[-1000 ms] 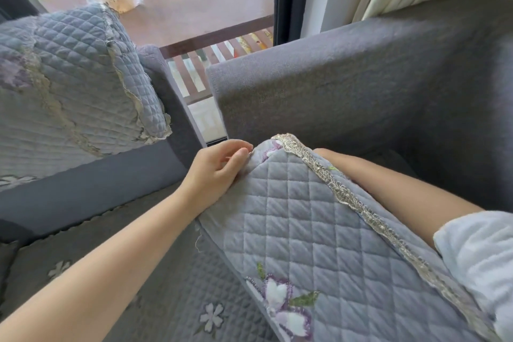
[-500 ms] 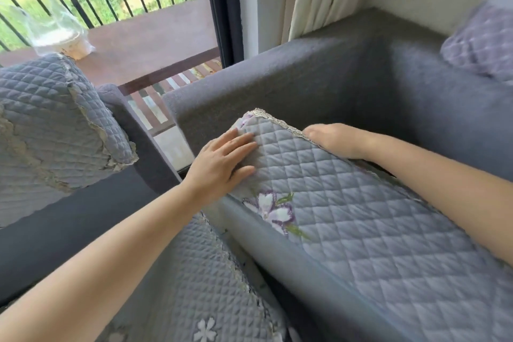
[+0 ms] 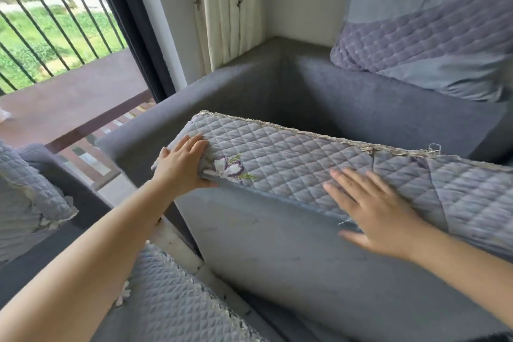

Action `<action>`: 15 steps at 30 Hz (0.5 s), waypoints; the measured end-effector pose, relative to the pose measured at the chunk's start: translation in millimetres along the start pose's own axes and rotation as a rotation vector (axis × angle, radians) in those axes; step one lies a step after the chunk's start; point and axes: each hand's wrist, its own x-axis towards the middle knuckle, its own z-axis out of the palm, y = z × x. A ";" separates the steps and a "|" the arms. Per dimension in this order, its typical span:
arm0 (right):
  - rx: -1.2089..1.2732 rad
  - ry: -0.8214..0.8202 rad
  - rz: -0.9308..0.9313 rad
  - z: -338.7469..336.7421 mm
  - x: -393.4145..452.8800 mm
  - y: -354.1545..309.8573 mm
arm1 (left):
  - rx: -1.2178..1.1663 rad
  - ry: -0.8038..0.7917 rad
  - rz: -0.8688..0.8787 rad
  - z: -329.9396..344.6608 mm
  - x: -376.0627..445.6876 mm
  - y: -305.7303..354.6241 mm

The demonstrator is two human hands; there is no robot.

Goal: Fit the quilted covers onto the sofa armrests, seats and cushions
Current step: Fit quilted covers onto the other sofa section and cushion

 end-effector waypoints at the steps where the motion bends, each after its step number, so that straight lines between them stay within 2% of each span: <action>1: -0.007 0.024 0.026 4.3 2.1 0.0 | 0.006 -0.014 -0.030 0.8 1.8 1.3; 5: 0.013 0.103 0.149 13.3 15.1 15.7 | -0.057 0.021 -0.135 9.7 9.0 25.0; 11: 0.046 0.102 0.264 30.1 43.9 42.3 | -0.178 0.041 -0.202 12.3 32.0 53.0; 13: 0.056 0.128 0.280 34.6 49.9 48.2 | -0.127 0.072 -0.173 7.6 35.8 65.5; 15: 0.064 0.157 0.282 38.2 54.8 54.0 | -0.047 0.076 -0.068 2.2 39.4 86.9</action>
